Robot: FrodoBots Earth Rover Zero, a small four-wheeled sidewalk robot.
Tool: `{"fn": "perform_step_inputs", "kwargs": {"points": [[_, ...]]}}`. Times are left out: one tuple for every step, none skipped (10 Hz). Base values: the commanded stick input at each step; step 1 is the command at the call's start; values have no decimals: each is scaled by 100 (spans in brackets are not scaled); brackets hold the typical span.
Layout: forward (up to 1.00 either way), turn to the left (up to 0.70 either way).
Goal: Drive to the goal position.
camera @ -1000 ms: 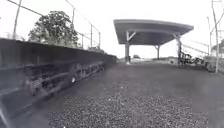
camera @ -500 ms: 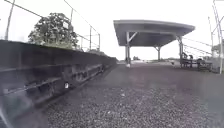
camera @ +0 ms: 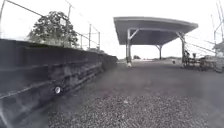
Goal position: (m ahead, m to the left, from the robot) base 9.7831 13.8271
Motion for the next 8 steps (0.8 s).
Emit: {"fn": "perform_step_inputs", "kwargs": {"points": [[70, -27], [70, -30], [70, -29], [70, -23], [70, -1], [70, 0], [70, 0], [70, 0]]}}
